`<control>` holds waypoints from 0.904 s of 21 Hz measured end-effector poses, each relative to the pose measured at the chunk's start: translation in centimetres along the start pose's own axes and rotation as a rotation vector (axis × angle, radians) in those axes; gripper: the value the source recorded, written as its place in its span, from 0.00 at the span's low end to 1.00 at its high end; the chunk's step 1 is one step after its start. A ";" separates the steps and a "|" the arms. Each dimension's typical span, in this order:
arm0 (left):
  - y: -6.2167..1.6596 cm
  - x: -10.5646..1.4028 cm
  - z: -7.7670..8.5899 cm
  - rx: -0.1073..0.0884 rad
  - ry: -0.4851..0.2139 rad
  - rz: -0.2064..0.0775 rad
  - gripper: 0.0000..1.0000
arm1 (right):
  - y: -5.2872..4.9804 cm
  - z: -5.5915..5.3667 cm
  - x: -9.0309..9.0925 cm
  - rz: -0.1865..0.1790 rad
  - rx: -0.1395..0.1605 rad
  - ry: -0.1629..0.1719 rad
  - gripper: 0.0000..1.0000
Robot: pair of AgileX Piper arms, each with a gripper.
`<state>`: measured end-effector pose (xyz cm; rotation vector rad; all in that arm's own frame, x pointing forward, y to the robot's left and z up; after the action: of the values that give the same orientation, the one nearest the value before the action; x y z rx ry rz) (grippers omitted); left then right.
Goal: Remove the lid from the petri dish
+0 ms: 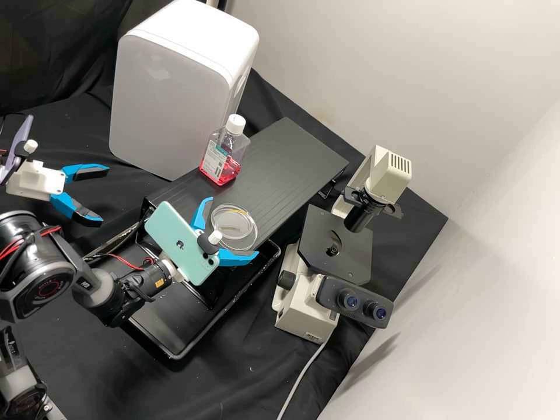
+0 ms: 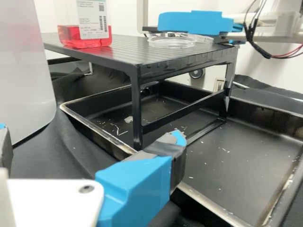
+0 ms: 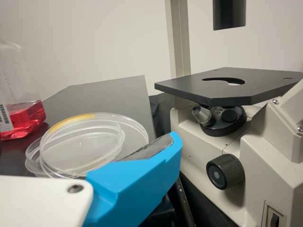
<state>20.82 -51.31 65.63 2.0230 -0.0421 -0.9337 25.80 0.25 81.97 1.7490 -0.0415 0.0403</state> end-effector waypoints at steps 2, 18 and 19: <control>-0.05 0.0 0.0 0.000 0.000 -0.002 1.00 | 0.0 0.0 0.0 0.000 0.000 0.000 1.00; -0.29 0.1 -0.1 0.000 0.002 -0.011 1.00 | 0.1 0.0 0.0 0.001 0.020 0.002 0.00; -0.29 0.1 -0.1 0.000 0.002 -0.011 1.00 | 0.1 0.0 0.0 0.002 0.020 0.002 0.00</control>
<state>20.82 -51.11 65.39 2.0263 -0.0295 -0.9389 25.80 0.19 82.03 1.7693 -0.0412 0.0439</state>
